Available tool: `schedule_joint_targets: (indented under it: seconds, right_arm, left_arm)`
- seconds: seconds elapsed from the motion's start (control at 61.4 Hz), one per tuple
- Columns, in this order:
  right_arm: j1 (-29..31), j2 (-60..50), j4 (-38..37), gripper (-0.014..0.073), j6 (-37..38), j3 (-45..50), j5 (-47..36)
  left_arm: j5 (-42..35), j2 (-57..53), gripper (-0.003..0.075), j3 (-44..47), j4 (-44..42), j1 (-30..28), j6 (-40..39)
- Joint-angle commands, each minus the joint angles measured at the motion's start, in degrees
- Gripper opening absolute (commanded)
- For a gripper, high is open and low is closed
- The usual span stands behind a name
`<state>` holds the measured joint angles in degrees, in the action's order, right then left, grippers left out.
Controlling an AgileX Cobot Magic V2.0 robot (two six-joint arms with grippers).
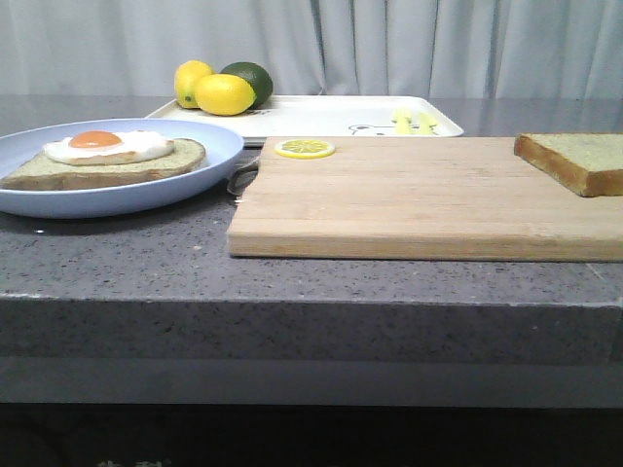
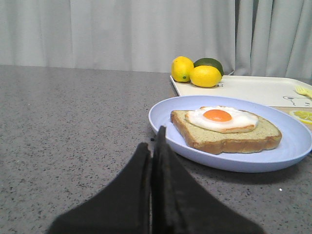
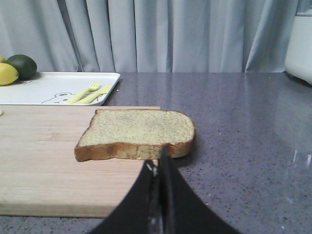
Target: Place bread and move sandwich to tray
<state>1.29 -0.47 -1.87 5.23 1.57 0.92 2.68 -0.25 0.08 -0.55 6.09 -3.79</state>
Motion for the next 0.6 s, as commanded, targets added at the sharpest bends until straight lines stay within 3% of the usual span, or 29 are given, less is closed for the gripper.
schedule_joint_targets:
  seconds: [0.0,0.586]
  right_arm:
    - [0.23,-1.38,-0.47,-0.0118,-0.12,-0.19,-4.55]
    - [0.23,-1.38,-0.47,-0.0118,-0.18,-0.19,-6.92]
  left_arm:
    - [-4.82,-1.18,-0.0017,0.26,0.03,-0.09,-0.47]
    - [-4.82,-1.18,-0.0017,0.26,0.03,-0.09,-0.47]
